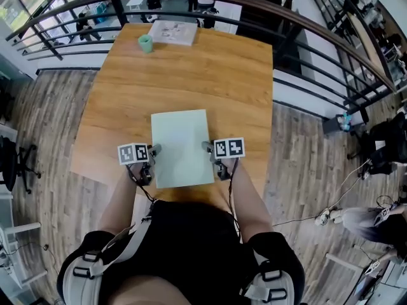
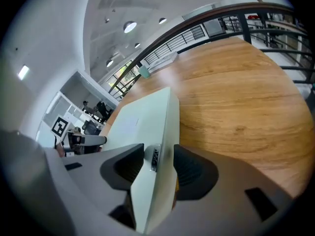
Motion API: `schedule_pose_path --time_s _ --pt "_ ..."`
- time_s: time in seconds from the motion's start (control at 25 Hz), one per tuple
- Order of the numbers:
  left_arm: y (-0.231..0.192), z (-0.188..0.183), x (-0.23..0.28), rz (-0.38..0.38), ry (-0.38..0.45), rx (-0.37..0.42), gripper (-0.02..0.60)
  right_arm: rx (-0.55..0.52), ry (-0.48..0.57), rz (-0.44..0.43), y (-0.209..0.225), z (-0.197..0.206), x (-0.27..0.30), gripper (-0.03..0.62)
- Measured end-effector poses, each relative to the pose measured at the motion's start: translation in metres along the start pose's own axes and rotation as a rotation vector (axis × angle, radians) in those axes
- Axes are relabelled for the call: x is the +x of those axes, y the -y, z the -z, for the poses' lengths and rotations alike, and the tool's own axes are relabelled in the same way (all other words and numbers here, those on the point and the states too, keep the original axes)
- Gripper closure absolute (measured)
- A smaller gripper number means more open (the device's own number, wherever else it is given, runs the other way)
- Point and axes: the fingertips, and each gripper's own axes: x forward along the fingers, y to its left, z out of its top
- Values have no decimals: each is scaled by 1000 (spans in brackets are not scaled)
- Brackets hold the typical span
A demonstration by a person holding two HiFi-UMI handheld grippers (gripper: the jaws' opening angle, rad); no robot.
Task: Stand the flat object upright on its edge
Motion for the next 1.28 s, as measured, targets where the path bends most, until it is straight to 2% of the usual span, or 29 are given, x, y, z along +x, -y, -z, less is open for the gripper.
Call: schedule_pose_path --time_s 0.16,0.36,0.52,0.72,0.88,1.08,1.2,1.28 --pt "-3 2 4 25 -1 26 399 109 -6 -100 1 4 7 421" --pt "-5 1 6 27 -56 49 399 121 -61 -138 4 4 10 410" --pt "-5 0 9 -13 -120 78 399 101 -112 -133 3 4 11 413" --pt "-7 -2 9 13 -139 48 411 69 -110 -116 0 3 13 423" --pt "0 -4 2 21 -155 75 414 79 -92 -134 -7 4 5 425" --pt "17 -30 -14 48 -64 153 414 14 -26 -138 -19 -19 -12 425" --pt "33 -51 -29 48 16 250 414 -73 31 -119 -30 -45 -29 425" --pt "41 -61 -38 70 63 273 417 -144 82 -107 -41 -65 -43 426"
